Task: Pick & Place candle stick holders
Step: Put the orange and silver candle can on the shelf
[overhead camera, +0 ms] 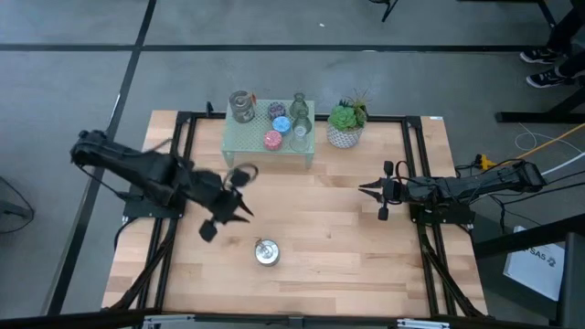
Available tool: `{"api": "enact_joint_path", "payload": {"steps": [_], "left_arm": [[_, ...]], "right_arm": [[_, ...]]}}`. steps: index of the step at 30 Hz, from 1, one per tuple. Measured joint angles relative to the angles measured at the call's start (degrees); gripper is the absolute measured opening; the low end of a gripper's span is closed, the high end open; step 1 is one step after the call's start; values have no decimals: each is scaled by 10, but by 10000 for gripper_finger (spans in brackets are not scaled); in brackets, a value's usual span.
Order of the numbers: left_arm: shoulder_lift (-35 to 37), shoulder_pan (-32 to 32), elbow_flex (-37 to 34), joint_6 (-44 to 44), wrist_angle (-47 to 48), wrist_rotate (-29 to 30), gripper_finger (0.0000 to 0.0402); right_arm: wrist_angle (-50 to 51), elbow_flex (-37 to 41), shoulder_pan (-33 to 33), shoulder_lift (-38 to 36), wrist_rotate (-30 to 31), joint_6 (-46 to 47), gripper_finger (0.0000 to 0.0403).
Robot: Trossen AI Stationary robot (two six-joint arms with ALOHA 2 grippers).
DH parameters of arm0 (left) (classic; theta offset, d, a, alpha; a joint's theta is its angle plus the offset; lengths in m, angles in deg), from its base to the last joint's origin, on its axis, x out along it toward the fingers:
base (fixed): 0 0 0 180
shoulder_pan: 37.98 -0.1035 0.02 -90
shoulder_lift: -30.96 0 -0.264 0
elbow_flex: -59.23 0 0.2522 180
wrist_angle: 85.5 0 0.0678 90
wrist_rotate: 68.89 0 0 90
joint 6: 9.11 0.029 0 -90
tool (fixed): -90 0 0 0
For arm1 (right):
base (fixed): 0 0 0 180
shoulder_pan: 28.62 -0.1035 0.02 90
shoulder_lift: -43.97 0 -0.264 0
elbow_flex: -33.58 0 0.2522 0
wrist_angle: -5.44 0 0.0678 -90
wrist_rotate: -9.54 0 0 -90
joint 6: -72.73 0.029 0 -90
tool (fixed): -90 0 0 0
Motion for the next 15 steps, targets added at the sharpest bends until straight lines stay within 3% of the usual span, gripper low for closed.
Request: {"api": "enact_joint_path", "payload": {"steps": [8,15], "left_arm": [[-80,85,-10,-3,-95,21,79],[-159,122,-11,-9,-115,58,79]], "right_arm": [[0,0,0,0,0,0,44],[0,0,0,0,0,0,44]]}}
